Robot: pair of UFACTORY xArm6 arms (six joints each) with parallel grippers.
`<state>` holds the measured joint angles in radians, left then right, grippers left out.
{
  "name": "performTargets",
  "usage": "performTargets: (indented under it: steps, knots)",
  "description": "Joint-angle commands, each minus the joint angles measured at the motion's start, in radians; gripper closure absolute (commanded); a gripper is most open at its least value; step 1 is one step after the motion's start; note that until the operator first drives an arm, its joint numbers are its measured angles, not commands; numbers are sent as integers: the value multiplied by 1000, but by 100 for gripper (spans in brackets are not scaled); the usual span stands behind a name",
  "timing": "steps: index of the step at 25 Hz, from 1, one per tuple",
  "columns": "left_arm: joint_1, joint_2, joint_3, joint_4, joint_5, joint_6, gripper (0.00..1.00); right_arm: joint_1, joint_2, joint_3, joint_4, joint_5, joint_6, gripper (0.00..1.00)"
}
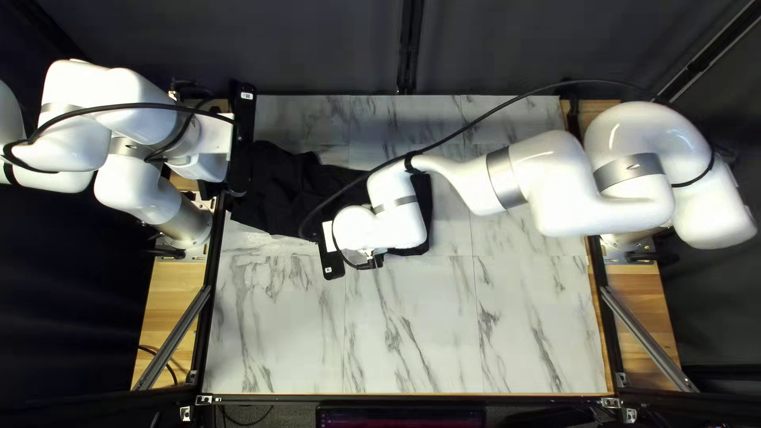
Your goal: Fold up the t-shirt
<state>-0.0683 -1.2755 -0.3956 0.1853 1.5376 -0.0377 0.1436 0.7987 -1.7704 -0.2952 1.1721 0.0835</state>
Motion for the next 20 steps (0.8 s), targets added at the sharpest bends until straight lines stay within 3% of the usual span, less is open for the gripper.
performTargets:
  steps: [1, 4, 5, 6, 11, 20]
  knots:
    - [0, 0, 0, 0, 0, 0, 0, -2, 9, -9, 2, 3, -1, 24]
    - [0, 0, 0, 0, 0, 0, 0, -1, 27, -36, 4, 15, -3, 45]
    - [0, 0, 0, 0, 0, 0, 0, 0, 33, -47, 4, 21, -4, 61]
    - [0, 0, 0, 0, 0, 0, 0, 1, 38, -56, 4, 26, -4, 93]
    - [0, 0, 0, 0, 0, 0, 0, 4, 47, -82, -1, 44, -1, 99]
    - [0, 0, 0, 0, 0, 0, 0, 11, 1, -52, -14, 49, 24, 100]
